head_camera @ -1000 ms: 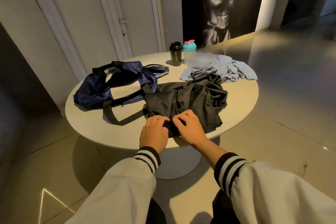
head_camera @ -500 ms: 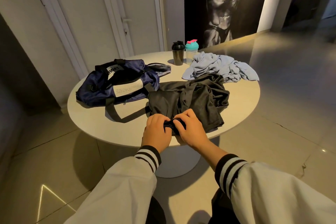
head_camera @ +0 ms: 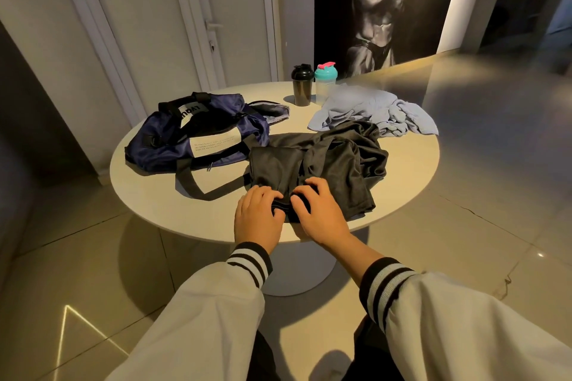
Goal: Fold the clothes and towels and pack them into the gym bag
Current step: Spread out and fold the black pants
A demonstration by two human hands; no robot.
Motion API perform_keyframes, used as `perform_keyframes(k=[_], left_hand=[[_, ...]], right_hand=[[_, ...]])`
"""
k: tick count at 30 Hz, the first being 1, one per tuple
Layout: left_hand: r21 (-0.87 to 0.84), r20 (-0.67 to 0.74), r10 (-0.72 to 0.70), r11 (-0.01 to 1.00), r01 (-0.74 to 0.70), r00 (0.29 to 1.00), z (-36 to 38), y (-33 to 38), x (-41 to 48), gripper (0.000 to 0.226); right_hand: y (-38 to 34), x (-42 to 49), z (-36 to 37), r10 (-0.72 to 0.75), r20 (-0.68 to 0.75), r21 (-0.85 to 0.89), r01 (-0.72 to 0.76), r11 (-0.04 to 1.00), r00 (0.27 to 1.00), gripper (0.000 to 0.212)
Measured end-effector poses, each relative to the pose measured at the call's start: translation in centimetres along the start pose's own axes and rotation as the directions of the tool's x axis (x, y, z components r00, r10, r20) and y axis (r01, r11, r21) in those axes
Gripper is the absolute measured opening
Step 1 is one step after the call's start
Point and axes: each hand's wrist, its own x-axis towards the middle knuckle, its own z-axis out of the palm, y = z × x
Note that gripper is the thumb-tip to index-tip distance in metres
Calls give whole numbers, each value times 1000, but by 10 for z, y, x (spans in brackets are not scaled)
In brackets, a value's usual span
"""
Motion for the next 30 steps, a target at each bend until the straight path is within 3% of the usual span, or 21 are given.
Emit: perform_keyframes(k=[2, 6, 11, 19, 24, 27, 30], left_hand=[[33, -27, -64, 997, 65, 998, 0, 1, -2, 31], [61, 1, -62, 996, 61, 998, -5, 5, -5, 34], [59, 43, -77, 995, 75, 996, -8, 8, -7, 32], [-13, -89, -153, 988, 153, 984, -13, 19, -13, 20], [20, -43, -32, 999, 33, 999, -12, 12, -12, 22], [75, 49, 39, 996, -43, 998, -12, 9, -12, 32], [111, 97, 102, 987, -113, 990, -12, 4, -11, 35]], right_hand=[[1, -1, 4, -62, -104, -86, 53, 995, 993, 35], [-2, 1, 6, -45, 18, -165, 47, 985, 999, 36], [-3, -2, 5, -32, -2, -165, 31, 986, 999, 36], [-9, -3, 1, 15, 11, -133, -13, 991, 1000, 43], [-4, -3, -3, 10, 13, 37, -11, 999, 1000, 29], [-2, -1, -4, 30, 53, 48, -33, 998, 998, 24], [-2, -4, -4, 50, -2, 58, -49, 997, 999, 25]])
